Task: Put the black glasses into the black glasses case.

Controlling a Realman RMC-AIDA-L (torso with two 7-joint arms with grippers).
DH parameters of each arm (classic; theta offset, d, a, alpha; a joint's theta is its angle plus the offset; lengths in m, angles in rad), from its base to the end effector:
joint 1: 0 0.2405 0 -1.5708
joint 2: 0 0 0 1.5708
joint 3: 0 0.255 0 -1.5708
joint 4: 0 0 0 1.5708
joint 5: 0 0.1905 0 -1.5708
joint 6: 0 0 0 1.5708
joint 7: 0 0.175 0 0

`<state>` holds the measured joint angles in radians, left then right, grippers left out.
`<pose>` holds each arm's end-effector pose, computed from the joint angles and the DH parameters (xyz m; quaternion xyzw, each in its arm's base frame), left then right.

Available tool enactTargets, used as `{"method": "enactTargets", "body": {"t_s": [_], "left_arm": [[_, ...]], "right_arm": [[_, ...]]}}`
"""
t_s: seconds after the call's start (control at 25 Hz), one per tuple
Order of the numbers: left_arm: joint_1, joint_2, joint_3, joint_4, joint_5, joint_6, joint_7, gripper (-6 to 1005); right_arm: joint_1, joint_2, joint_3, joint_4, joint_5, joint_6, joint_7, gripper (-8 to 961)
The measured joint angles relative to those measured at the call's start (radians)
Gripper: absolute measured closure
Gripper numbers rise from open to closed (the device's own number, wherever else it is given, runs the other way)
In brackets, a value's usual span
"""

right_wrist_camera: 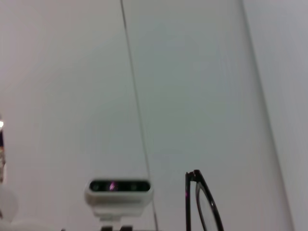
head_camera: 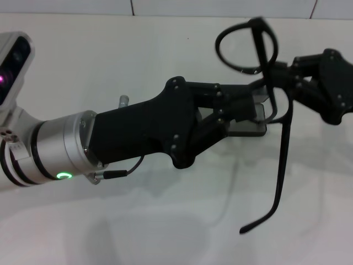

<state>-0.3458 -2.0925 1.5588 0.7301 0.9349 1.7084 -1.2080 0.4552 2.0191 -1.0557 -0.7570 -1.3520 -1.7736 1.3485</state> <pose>-0.1246 0.2462 -0.0331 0.8446 0.0838 0.5284 0.0193 0.1586 0.2989 0.0202 -0.8960 0.0722 0.4347 0.0559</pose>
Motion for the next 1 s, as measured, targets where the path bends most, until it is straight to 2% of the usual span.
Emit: {"method": "enactTargets", "body": {"t_s": [0.24,0.6,0.8,1.0], "left_arm": [[-0.003,0.0,0.005,-0.003,0.003,0.002,0.0,888],[-0.007,0.0,0.01,-0.022,0.016,0.003,-0.003,888],[-0.035,0.001,0.079,-0.023,0.03,0.008,-0.006,888],[-0.065,0.0,0.134,-0.024,0.054,0.021,-0.003,888]], "right_arm": [[-0.018,0.0,0.023,0.026,0.09,-0.049,-0.052,902],[-0.039,-0.002,0.032,0.033,0.307,-0.2,-0.107,902],[-0.034,0.001,0.032,0.037,0.394,-0.215,-0.152,902],[0.009,0.002,0.03,0.107,0.42,-0.214,-0.2,902]]}}
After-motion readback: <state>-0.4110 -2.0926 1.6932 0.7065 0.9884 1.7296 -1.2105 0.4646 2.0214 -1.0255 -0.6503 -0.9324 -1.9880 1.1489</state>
